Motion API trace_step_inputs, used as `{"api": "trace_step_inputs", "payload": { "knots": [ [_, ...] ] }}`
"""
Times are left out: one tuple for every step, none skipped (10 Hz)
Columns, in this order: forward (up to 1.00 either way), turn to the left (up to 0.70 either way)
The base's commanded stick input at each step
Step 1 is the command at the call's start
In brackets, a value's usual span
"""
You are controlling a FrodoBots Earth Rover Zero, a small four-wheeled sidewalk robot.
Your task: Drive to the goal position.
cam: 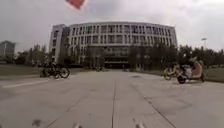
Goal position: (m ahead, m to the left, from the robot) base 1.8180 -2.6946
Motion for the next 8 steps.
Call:
{"api": "trace_step_inputs", "payload": {
  "knots": [
    [0.50, 0.00],
    [0.50, 0.00],
    [0.50, 0.00],
    [0.50, 0.00],
    [0.50, 0.00],
    [0.50, 0.00],
    [0.50, 0.00],
    [0.50, 0.00]
  ]
}}
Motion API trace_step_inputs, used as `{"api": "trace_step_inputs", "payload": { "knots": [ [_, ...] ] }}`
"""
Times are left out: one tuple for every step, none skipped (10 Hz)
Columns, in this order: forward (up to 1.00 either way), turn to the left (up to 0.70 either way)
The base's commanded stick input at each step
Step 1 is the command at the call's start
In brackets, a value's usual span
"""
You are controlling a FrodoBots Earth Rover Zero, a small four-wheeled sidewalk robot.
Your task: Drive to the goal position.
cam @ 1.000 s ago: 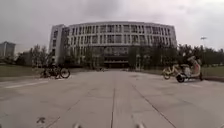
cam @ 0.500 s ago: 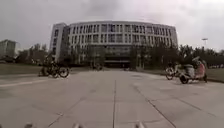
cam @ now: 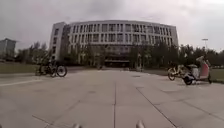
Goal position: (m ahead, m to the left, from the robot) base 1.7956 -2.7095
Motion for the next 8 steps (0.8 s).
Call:
{"api": "trace_step_inputs", "payload": {
  "knots": [
    [0.50, 0.00],
    [0.50, 0.00],
    [0.50, 0.00],
    [0.50, 0.00],
    [0.50, 0.00],
    [0.50, 0.00],
    [0.50, 0.00],
    [0.50, 0.00]
  ]
}}
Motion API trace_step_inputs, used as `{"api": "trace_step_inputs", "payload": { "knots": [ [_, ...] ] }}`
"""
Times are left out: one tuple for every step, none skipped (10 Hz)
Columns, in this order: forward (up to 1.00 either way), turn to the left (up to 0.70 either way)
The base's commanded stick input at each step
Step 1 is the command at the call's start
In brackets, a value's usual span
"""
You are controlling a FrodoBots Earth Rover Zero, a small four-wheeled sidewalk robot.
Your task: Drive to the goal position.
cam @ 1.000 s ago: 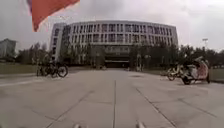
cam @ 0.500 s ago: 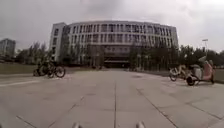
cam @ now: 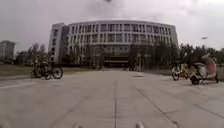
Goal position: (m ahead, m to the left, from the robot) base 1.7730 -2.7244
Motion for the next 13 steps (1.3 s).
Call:
{"api": "trace_step_inputs", "payload": {
  "knots": [
    [0.50, 0.00],
    [0.50, 0.00],
    [0.50, 0.00],
    [0.50, 0.00],
    [0.50, 0.00],
    [0.50, 0.00],
    [0.50, 0.00],
    [0.50, 0.00],
    [0.50, 0.00],
    [0.50, 0.00],
    [0.50, 0.00],
    [0.50, 0.00],
    [0.50, 0.00]
  ]
}}
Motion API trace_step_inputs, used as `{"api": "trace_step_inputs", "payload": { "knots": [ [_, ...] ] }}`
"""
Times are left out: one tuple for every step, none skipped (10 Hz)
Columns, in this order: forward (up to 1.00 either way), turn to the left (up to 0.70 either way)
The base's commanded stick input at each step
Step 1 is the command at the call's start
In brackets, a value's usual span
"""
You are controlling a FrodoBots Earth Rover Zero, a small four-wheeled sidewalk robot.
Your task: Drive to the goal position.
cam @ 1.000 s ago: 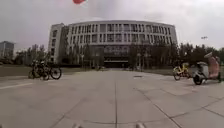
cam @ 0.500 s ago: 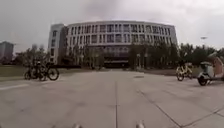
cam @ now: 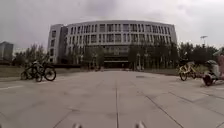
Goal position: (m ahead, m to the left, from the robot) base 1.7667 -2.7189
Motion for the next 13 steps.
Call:
{"api": "trace_step_inputs", "payload": {
  "knots": [
    [0.50, 0.00],
    [0.50, 0.00],
    [0.50, 0.00],
    [0.50, -0.02],
    [0.50, -0.07],
    [0.50, -0.14],
    [0.50, -0.19],
    [0.50, -0.19],
    [0.50, -0.05],
    [0.50, 0.00],
    [0.50, 0.00],
    [0.50, 0.00],
    [0.50, 0.00]
  ]
}}
